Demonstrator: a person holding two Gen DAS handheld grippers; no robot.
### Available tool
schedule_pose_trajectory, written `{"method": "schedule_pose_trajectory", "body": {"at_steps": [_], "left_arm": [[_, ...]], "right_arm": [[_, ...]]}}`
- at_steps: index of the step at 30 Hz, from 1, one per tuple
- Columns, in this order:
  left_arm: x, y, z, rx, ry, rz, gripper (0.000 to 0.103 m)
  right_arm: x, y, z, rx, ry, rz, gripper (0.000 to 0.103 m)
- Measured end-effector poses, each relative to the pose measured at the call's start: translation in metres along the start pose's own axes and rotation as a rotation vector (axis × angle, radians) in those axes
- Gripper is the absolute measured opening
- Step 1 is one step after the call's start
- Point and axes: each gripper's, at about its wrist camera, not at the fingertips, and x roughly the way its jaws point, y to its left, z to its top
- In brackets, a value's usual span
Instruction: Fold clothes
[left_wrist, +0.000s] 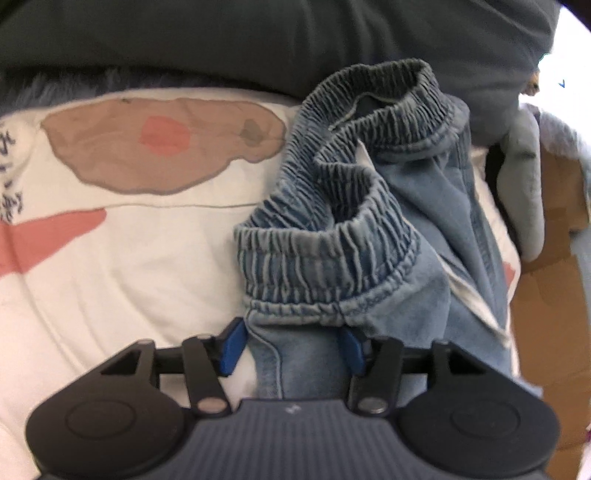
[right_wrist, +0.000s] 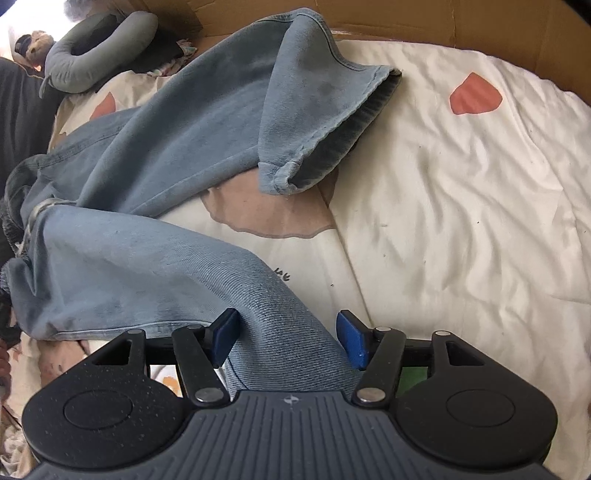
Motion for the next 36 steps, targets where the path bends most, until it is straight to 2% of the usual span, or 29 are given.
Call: {"method": "schedule_pose_trajectory", "body": {"at_steps": [3,6,9,11,12,14,20,24,28,36], "left_arm": [[-0.001,0.015,0.003,-0.129,0.012,-0.055,0.058],[-0.005,0.018,0.005,-0.179,0.011,-0.076,0.052],[-0.012,0.013,0.004,-0.169,-0.004,-0.07,0.044],[-0.019,0.007,0.004,-0.148,-0.015,-0.063,0.03],[-0.022,0.004,0.005,-0.13,-0.02,-0.054,0.029],[-0.03,-0.001,0.008,-0.089,-0.028,-0.034,0.019],[-0.045,-0.027,0.022,0.023,-0.029,-0.015,0.012],[-0.051,-0.044,0.031,0.092,-0.01,-0.03,0.012],[-0.04,-0.055,0.038,0.141,0.036,-0.026,0.018],[-0.02,-0.049,0.034,0.161,0.089,0.002,0.049]], "right_arm": [[0.002,-0.002,0.0,0.002,0.002,0.002,0.068],[0.001,-0.004,0.0,-0.006,0.003,0.0,0.068],[-0.003,-0.005,0.0,-0.018,-0.003,-0.004,0.069],[-0.006,-0.006,-0.001,-0.017,-0.008,-0.004,0.069],[-0.007,-0.007,-0.002,-0.015,-0.011,-0.005,0.069],[-0.011,-0.008,-0.004,-0.013,-0.017,-0.006,0.069],[-0.021,-0.009,-0.008,-0.016,-0.043,-0.002,0.068],[-0.024,-0.013,-0.011,-0.014,-0.052,0.006,0.069],[-0.023,-0.016,-0.013,-0.01,-0.048,0.011,0.069],[-0.022,-0.015,-0.013,-0.024,-0.038,0.002,0.069]]}}
